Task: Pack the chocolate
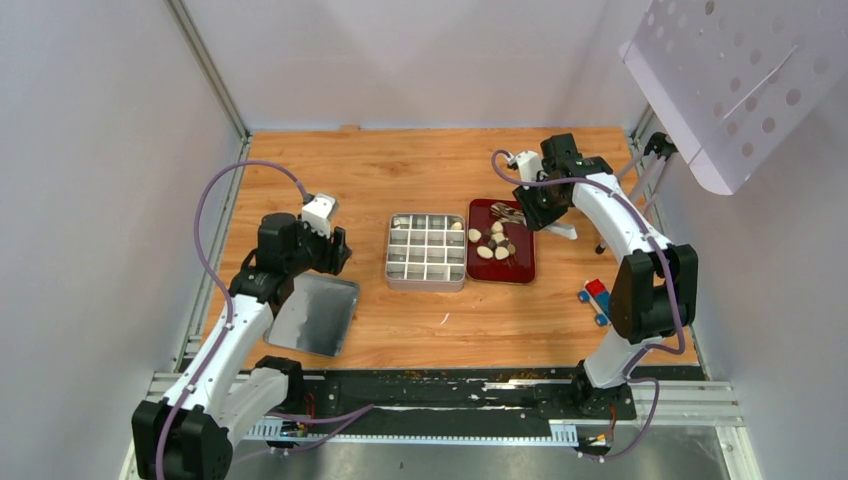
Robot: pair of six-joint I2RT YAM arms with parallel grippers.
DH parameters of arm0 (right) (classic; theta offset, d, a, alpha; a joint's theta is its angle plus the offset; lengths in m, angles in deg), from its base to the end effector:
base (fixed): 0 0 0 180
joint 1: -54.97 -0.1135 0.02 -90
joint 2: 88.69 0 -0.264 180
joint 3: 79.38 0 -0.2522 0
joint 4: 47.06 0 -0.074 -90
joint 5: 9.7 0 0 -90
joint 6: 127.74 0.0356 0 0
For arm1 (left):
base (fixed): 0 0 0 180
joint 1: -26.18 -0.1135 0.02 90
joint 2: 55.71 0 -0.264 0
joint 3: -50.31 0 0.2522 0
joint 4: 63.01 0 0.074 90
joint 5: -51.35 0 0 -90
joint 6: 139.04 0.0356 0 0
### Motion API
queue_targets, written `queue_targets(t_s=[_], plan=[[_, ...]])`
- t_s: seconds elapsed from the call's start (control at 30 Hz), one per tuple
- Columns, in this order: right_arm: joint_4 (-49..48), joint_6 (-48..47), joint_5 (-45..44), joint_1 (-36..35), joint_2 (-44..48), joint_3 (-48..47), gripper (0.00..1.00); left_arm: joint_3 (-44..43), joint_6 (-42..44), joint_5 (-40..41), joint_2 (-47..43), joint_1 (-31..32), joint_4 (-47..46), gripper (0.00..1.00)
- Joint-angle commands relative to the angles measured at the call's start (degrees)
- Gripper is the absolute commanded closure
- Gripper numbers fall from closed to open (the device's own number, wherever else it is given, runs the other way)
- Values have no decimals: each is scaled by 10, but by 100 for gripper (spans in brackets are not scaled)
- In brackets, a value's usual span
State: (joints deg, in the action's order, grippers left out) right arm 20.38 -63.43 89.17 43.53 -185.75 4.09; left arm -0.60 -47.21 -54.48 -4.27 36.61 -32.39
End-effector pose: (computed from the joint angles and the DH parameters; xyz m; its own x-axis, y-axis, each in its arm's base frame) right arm 0.3376 0.0739 0.2720 -0.7092 -0.5805 -0.4000 -0.6215 0.7826 -0.0338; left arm 0.1952 -0.0458 0.2616 -0.4956 0.1225 -0.8599 0.4198 0.9005 -0.1137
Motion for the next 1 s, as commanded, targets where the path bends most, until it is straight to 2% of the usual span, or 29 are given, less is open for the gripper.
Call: queue_targets(t_s=[0.0, 0.23, 0.53, 0.77, 0.97], plan=[[-20, -5, 5, 1, 30, -29, 84, 2, -10, -9, -8, -4, -26, 37], [15, -8, 47, 0, 70, -64, 87, 0, -9, -9, -3, -4, -24, 36], [22, 0, 126, -24, 119, -28, 89, -8, -4, -7, 7, -5, -22, 36], [15, -9, 141, -78, 90, -52, 89, -11, 0, -7, 4, -6, -17, 36], [17, -17, 141, -99, 48, -75, 89, -13, 1, -4, -2, -10, -13, 37]])
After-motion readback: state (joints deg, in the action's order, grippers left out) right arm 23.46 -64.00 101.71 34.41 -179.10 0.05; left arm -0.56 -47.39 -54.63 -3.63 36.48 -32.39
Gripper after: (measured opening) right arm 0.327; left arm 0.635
